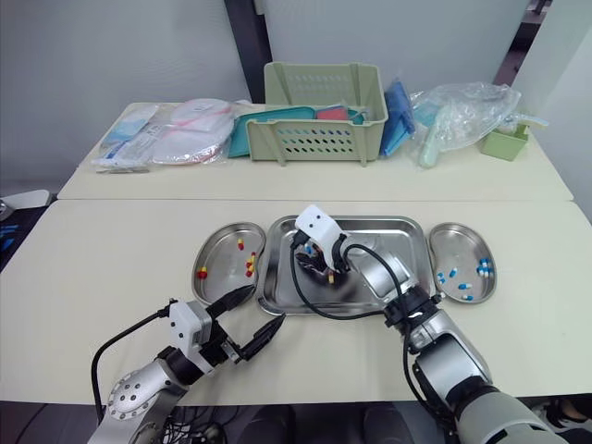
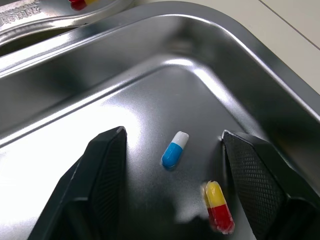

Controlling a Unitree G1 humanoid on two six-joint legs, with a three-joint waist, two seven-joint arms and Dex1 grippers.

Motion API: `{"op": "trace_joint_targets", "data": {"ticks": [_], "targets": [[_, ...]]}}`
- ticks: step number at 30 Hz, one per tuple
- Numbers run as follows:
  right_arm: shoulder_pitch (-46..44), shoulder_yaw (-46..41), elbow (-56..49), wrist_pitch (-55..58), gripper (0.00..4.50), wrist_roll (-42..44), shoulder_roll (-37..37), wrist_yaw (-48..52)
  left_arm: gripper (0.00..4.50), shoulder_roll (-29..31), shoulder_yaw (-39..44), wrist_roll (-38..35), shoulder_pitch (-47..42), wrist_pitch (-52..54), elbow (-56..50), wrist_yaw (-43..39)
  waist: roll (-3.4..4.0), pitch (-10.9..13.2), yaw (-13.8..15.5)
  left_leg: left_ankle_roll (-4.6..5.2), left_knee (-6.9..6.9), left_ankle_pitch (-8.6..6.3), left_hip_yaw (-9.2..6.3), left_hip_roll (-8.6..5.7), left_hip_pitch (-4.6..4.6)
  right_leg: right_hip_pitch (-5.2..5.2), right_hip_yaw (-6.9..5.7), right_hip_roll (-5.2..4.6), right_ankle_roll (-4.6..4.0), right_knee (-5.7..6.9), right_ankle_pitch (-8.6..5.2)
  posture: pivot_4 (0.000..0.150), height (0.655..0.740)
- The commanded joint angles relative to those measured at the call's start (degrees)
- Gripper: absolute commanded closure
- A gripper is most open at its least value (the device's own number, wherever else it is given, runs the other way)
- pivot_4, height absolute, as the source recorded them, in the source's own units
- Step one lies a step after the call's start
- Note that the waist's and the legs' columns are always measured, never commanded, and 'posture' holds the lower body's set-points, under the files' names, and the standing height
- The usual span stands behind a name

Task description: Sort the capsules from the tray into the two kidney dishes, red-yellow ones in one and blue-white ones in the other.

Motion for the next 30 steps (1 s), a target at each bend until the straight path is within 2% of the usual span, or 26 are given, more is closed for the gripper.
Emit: {"op": "trace_joint_targets", "data": {"ticks": [1,10,15,18,23,25,30], "targets": [[-0.3,-0.5,-1.1,0.8,2.35,-0.2,0.4,0.9,0.00,-0.3,-0.5,0.2,0.6,-1.5,-1.9,0.4,0.00,0.0,0.0,0.00,0.00,0.00,0.00,0.00,0.00,0.00,0.00,0.00,0.00,0.00,0.00,0.150,0.7390],[-0.2,-0.5,-4.7,1.0,4.49,0.0,0.2,2.6,0.00,0.2,-1.0,0.1,0.5,-0.8,-3.0,0.6,0.00,0.0,0.0,0.00,0.00,0.00,0.01,0.00,0.00,-0.02,0.01,0.00,0.00,0.00,0.00,0.150,0.7390],[1.1,-1.6,-13.2,5.0,4.49,1.7,-2.1,5.3,0.00,1.1,-1.1,-1.3,-0.4,0.2,-3.8,-0.9,0.01,0.0,0.0,0.00,0.01,0.00,-0.01,0.00,-0.15,-0.12,0.01,0.00,0.00,0.00,0.00,0.150,0.7390],[3.4,-4.0,-23.0,9.9,4.49,4.2,-5.6,6.7,0.00,3.0,-1.4,-2.9,-1.2,0.6,-3.9,-4.2,0.01,0.0,0.2,0.00,0.03,0.00,-0.06,0.00,-0.43,-0.34,-0.05,0.00,0.00,0.03,0.00,0.150,0.7390],[10.1,-10.2,-39.0,18.9,4.49,9.8,-14.2,9.2,0.00,6.5,-1.8,-6.1,-2.5,-0.8,-2.8,-11.7,0.01,0.0,0.6,-0.01,0.04,0.01,-0.10,-0.01,-0.62,-0.43,-0.11,-0.02,0.00,-0.02,0.00,0.150,0.7390],[14.4,-14.5,-45.0,21.9,4.49,12.4,-19.8,11.0,0.00,7.2,-1.7,-6.7,-3.6,-3.2,-1.2,-15.0,0.04,0.0,0.6,0.00,0.04,0.00,-0.11,-0.01,-0.65,-0.42,-0.13,-0.02,0.00,-0.07,0.00,0.150,0.7390],[21.7,-23.4,-52.6,26.9,4.49,17.8,-28.8,12.7,0.00,7.3,-1.6,-8.2,-5.9,-5.4,1.7,-19.6,0.07,0.0,1.0,0.01,0.05,0.00,-0.06,-0.01,-0.64,-0.42,-0.11,-0.01,0.00,-0.05,0.00,0.150,0.7390]]}}
